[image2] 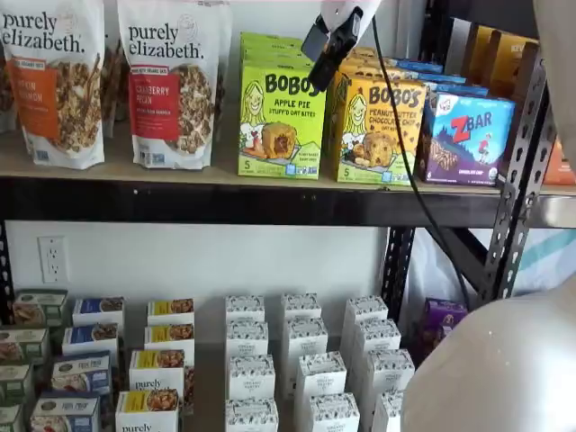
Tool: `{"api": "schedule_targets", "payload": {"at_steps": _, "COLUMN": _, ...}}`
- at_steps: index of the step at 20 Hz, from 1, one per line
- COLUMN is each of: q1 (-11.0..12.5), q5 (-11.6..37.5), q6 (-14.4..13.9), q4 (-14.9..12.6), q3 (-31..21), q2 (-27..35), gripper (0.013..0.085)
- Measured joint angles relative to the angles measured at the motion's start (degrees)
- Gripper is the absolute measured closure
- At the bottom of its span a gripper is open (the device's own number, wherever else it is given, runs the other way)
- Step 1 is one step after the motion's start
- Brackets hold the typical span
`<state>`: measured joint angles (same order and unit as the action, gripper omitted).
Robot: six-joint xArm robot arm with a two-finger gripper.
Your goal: Pick the green box on the top shelf, the fourth from the left
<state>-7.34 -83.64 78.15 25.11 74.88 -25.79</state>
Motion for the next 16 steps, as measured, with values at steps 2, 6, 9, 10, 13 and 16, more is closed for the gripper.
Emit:
{"api": "schedule_targets", "payload": {"at_steps": 2, "q1": 0.5, "q5": 1.1, "q6": 0.5, "q4": 0.6, "q3": -0.1, "q2": 0.2, "gripper": 0.0130}}
{"api": "schedule_targets", "payload": {"at_steps": 6, "q1": 1.7, "q5": 3.0, "q6": 1.7, "q4": 1.7, "q3": 0.4, "q2": 1.4, "gripper": 0.0130}}
{"api": "schedule_targets", "payload": {"at_steps": 9, "q1": 2.7, "q5": 3.5, "q6": 2.6, "q4": 2.7, "q3": 1.7, "q2": 2.9, "gripper": 0.0130}}
{"api": "schedule_targets", "payload": {"at_steps": 10, "q1": 2.7, "q5": 3.5, "q6": 2.7, "q4": 2.8, "q3": 1.9, "q2": 3.1, "gripper": 0.0130}}
{"api": "schedule_targets", "payload": {"at_steps": 13, "q1": 2.9, "q5": 3.6, "q6": 2.8, "q4": 2.6, "q3": 2.8, "q2": 3.9, "gripper": 0.0130}}
{"api": "schedule_targets", "payload": {"at_steps": 16, "q1": 3.0, "q5": 3.2, "q6": 2.8, "q4": 2.4, "q3": 4.1, "q2": 5.1, "gripper": 0.0130}}
